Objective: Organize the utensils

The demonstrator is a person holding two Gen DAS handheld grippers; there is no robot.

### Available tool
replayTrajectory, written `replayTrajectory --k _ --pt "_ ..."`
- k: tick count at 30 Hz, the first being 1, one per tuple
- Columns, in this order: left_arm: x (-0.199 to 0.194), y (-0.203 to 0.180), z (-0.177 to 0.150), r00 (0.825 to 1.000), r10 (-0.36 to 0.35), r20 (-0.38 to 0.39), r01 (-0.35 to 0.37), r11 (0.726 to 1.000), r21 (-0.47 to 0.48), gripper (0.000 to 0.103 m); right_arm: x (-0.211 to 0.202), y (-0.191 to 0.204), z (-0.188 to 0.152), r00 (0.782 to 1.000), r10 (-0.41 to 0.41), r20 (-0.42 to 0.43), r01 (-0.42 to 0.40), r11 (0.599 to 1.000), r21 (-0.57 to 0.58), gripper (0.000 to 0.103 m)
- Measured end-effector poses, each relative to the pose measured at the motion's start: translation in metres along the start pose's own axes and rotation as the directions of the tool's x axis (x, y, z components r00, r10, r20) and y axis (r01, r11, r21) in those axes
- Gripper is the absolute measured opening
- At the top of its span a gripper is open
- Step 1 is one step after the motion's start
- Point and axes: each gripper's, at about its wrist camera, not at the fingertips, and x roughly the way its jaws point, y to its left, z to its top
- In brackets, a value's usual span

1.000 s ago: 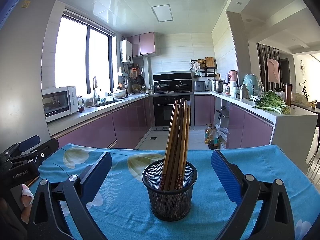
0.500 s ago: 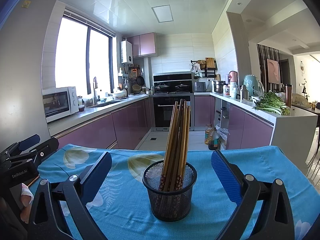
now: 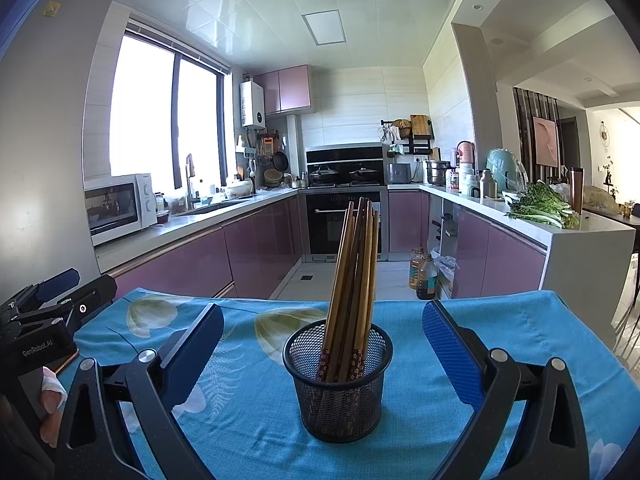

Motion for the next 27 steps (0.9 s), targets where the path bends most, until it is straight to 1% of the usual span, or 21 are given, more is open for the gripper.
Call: replayTrajectory --k 27 --pt "-0.0002 -0.0002 -0.0009 1.000 0.002 -0.003 -0.002 1.000 -0.003 0.097 -0.0037 0.0015 -0.0017 1.000 -0.019 0.014 0.019 1.000 0.002 0.096"
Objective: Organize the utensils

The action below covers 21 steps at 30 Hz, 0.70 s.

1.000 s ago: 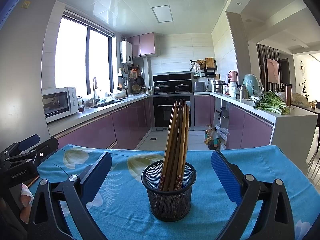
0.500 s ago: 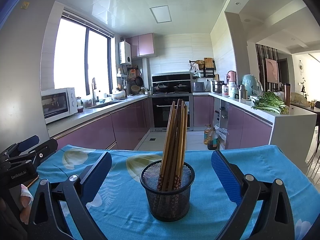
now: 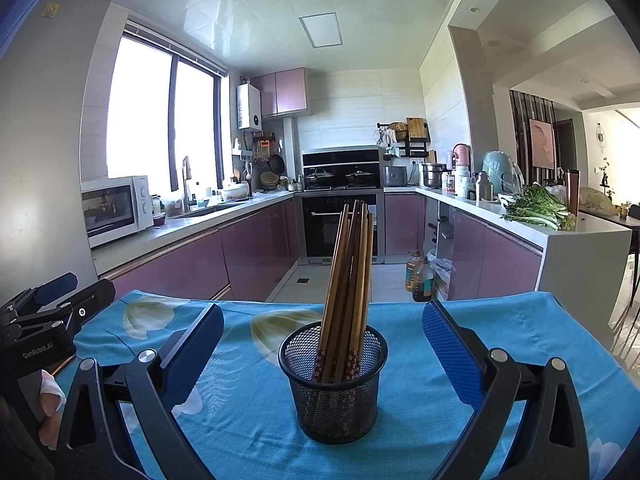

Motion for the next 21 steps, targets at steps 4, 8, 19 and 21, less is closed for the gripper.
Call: replayTrajectory --k 4,8,19,21 --pt "-0.0007 0.0010 -0.0007 1.000 -0.002 0.001 0.002 1.000 -0.003 0.097 0.0003 0.0014 -0.0003 1.000 -0.004 0.003 0.004 1.000 -0.003 0.096" --pt "-0.0019 0.0007 -0.0021 1.000 0.003 0.003 -0.003 1.000 -0.006 0.097 0.0020 0.0033 -0.0003 1.000 -0.009 0.006 0.009 1.000 -0.005 0.096" --pt "-0.0013 0.0012 -0.0057 1.000 0.026 0.016 -0.026 1.000 -0.012 0.097 0.0011 0.0069 -0.0043 0.999 -0.027 0.029 0.027 0.999 -0.020 0.096" --pt "-0.0014 0.0009 -0.0068 0.999 0.030 0.018 -0.029 0.999 -0.012 0.097 0.0020 0.0063 -0.0048 0.999 -0.030 0.030 0.030 0.999 -0.019 0.096"
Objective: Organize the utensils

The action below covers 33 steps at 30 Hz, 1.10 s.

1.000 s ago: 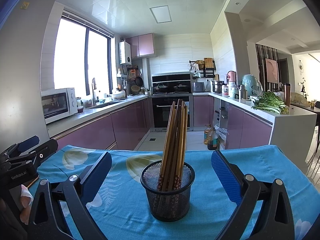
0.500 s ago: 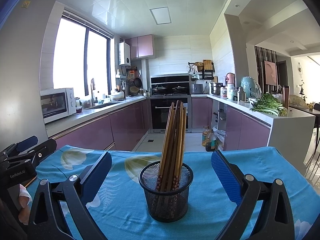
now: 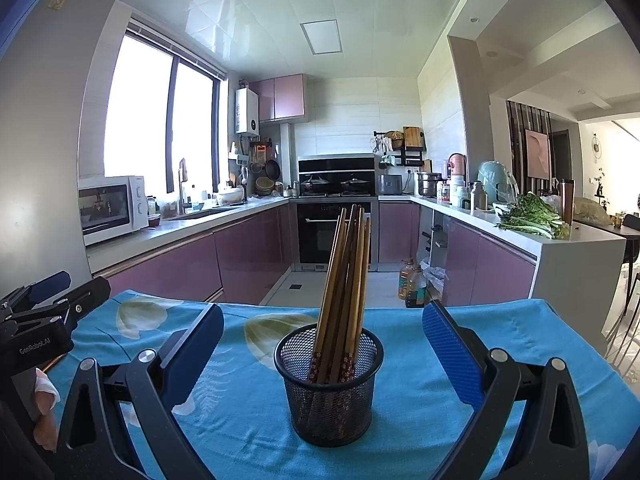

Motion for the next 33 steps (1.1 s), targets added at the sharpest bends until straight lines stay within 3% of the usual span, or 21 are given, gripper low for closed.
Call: replayTrajectory --k 33 --pt "-0.0005 -0.0009 -0.0017 1.000 0.019 0.011 -0.019 1.000 0.001 0.097 -0.0025 0.0003 -0.0031 1.000 -0.007 0.008 0.007 1.000 0.006 0.096"
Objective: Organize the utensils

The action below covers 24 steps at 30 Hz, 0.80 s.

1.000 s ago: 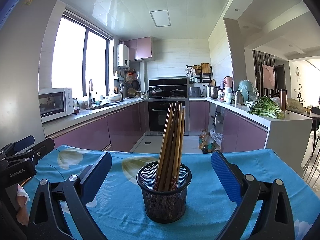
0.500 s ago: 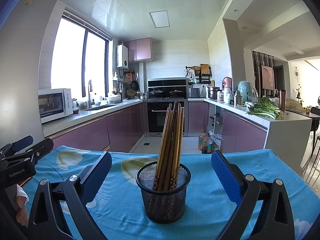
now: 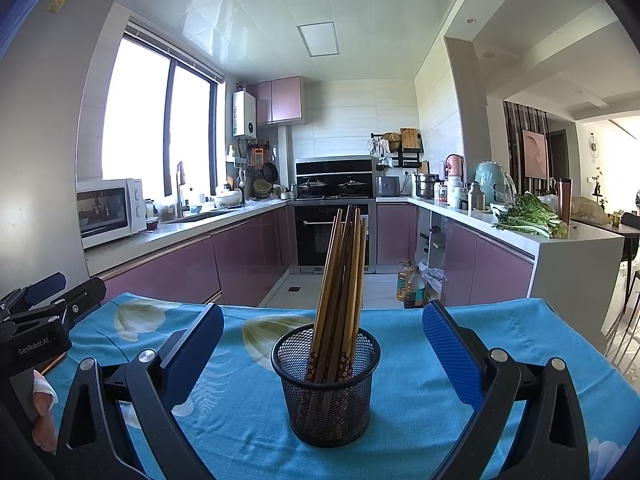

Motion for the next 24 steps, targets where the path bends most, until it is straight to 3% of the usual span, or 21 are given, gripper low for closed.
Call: replayTrajectory --k 15,19,22,24 --pt "-0.001 -0.001 0.000 1.000 0.004 0.001 -0.004 1.000 0.010 0.097 0.001 -0.002 -0.001 1.000 0.000 -0.007 0.000 1.000 0.002 0.096" --pt "0.004 0.000 -0.001 1.000 0.004 -0.031 -0.004 1.000 0.013 0.097 0.002 -0.005 -0.002 1.000 -0.001 -0.013 0.001 1.000 0.001 0.096" --pt "0.014 0.003 -0.005 0.997 0.005 -0.078 -0.004 1.000 0.013 0.097 0.006 -0.019 -0.005 0.999 0.000 -0.053 0.001 1.000 0.010 0.096" --pt "0.022 0.007 -0.009 0.993 0.015 -0.114 -0.013 1.000 0.020 0.097 0.016 -0.037 -0.011 0.991 -0.046 -0.126 0.048 0.999 0.013 0.096"
